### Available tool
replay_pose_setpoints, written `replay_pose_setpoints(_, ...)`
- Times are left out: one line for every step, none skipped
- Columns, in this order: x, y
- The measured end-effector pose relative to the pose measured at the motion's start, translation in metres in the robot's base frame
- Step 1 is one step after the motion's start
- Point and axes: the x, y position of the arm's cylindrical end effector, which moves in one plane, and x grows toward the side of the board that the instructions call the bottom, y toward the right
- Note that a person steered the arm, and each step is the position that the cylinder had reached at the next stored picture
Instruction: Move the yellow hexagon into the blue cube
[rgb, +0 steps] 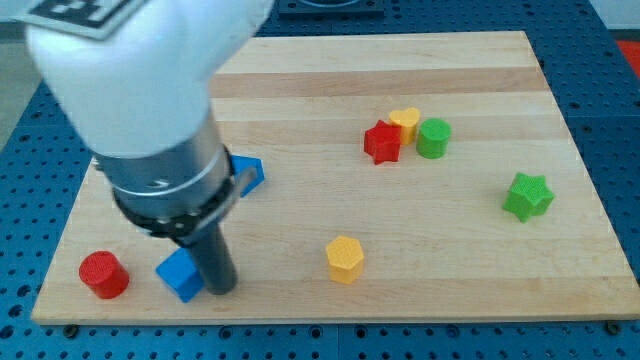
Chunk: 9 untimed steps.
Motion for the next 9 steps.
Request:
replay_pose_setpoints(-0.011, -0.034)
replay_pose_setpoints(-0.012, -0.04)
replay_pose_setpoints(-0.033, -0.024)
replay_pose_setpoints(-0.078, 0.023)
replay_pose_setpoints(-0.084, 0.107)
replay_pose_setpoints(-0.071, 0.189)
replay_pose_setpoints(-0.038, 0.213)
replay_pose_setpoints(-0.006, 0.165)
replay_pose_setpoints(-0.002, 0.093)
